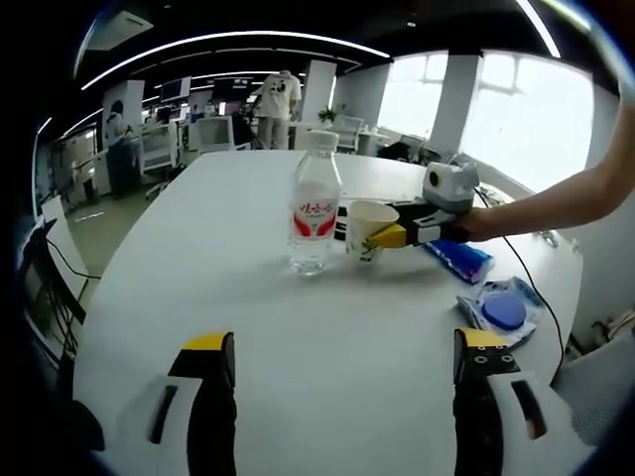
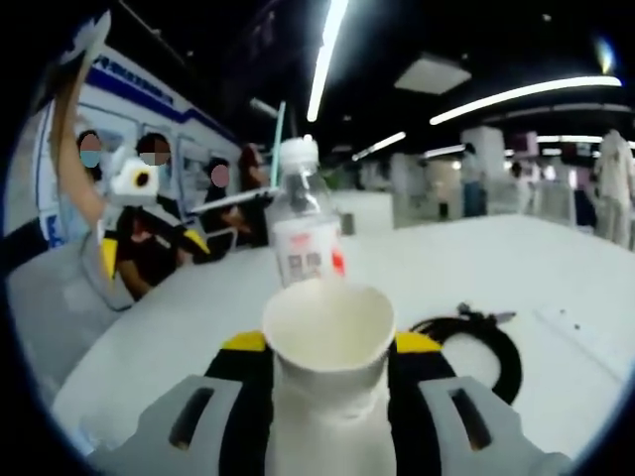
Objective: Arrange the tabletop items into an orderly group along one side of the table until the central work area is clear of visible clutter.
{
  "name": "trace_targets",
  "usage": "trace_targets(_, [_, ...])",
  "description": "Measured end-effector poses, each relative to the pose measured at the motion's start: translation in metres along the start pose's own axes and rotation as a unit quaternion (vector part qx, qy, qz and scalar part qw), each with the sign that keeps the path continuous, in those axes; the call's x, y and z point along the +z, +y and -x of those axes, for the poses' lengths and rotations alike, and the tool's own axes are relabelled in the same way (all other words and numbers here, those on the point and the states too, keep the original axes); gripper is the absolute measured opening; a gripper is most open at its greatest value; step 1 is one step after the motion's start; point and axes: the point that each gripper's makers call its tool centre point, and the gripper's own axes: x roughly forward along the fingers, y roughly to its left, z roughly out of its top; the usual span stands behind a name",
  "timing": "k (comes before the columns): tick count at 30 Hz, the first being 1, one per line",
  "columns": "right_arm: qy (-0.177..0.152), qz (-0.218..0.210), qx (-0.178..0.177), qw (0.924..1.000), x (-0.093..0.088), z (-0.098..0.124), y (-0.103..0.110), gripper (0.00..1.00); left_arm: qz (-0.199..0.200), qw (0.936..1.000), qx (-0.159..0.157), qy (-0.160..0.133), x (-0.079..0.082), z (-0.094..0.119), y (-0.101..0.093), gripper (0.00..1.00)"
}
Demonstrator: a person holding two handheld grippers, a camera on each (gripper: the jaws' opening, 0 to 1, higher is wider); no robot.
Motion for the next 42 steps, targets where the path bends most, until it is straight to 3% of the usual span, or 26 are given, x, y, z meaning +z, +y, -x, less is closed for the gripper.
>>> trace_targets(3, [0.004, -0.003, -0.003, 1.0, -0.002, 0.001, 0.0, 0.55, -0.002, 1.0, -0.001, 0.001, 0.0, 0.0, 0.0, 0.91])
trace_targets(8, [0.004, -0.008, -0.009, 0.9999, -0.002, 0.005, 0.0, 0.64, -0.001, 1.0, 0.0, 0.0, 0.001, 0.0, 0.0, 0.92])
trace_targets(12, [-0.002, -0.029, -0.037, 0.9989, -0.001, 0.008, -0.009, 0.89, 0.001, 1.0, -0.001, -0.001, 0.002, -0.001, -0.001, 0.97])
trace_targets(21, [-0.008, -0.024, -0.059, 0.998, 0.002, 0.026, -0.01, 0.95, -0.003, 1.0, -0.006, -0.006, 0.005, -0.003, -0.003, 1.0])
trace_targets(25, [-0.033, -0.037, -0.089, 0.9948, 0.012, 0.039, -0.013, 0.99, -0.002, 0.9999, -0.009, -0.007, 0.006, -0.003, -0.004, 1.0])
trace_targets(30, [-0.038, -0.051, -0.113, 0.9915, 0.015, 0.055, -0.013, 1.0, -0.003, 0.9999, -0.013, -0.008, 0.01, -0.003, -0.008, 1.0])
trace_targets(34, [-0.036, -0.081, -0.149, 0.9849, 0.012, 0.074, -0.018, 0.99, -0.004, 0.9998, -0.015, -0.01, 0.011, -0.002, -0.01, 1.0])
trace_targets(38, [-0.069, -0.121, -0.206, 0.9685, 0.018, 0.098, -0.028, 0.99, -0.004, 0.9998, -0.017, -0.01, 0.012, -0.001, -0.014, 1.0])
trace_targets(42, [-0.068, -0.129, -0.259, 0.9549, 0.016, 0.119, -0.03, 0.98, -0.006, 0.9997, -0.019, -0.011, 0.013, -0.001, -0.018, 1.0])
